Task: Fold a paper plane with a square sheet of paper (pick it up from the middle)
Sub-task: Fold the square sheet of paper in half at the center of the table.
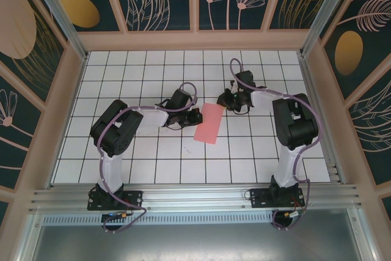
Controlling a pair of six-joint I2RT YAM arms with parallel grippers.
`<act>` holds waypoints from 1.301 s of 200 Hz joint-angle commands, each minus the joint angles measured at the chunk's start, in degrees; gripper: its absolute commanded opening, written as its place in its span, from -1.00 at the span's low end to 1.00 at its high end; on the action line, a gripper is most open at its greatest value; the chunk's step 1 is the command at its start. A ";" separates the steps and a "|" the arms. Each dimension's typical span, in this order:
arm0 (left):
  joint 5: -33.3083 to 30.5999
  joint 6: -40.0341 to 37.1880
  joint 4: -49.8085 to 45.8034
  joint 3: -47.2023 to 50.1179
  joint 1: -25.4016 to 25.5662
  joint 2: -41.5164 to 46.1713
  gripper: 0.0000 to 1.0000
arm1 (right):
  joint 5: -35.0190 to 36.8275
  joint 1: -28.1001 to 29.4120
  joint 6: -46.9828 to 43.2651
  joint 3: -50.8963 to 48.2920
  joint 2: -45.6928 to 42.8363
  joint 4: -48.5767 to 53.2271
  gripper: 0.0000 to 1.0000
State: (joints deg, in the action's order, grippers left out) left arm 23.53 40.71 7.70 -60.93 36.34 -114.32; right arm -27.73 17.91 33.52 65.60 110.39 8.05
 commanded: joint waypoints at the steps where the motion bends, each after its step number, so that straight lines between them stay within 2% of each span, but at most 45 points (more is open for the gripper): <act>1: -2.18 -0.10 -6.91 2.48 0.28 -1.06 -0.86 | 2.19 0.28 0.19 1.42 2.90 1.63 -0.66; 49: -1.93 -0.14 -6.91 2.73 0.27 -0.94 -0.86 | 3.77 0.38 -0.24 2.68 4.84 4.12 -0.66; 83: -2.17 -0.28 -6.91 2.91 0.24 -0.74 -0.86 | 1.17 1.00 -0.93 1.37 -1.23 3.58 -0.65; 119: -2.35 0.20 -6.47 3.21 0.23 -0.57 -0.86 | -1.78 2.05 1.18 -4.40 -5.94 -0.35 -0.64; 199: -1.91 0.05 -6.56 3.00 0.30 -0.73 -0.86 | 1.17 4.23 2.18 -8.06 -1.39 -1.65 -0.64; 260: -2.04 0.07 -6.65 2.92 0.27 -0.47 -0.86 | -2.57 7.02 3.84 -12.47 -10.60 -4.15 -0.63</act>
State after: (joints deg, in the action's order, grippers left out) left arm 23.38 40.73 8.14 -60.10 36.34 -113.78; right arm -28.36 23.05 35.29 56.03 104.03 6.13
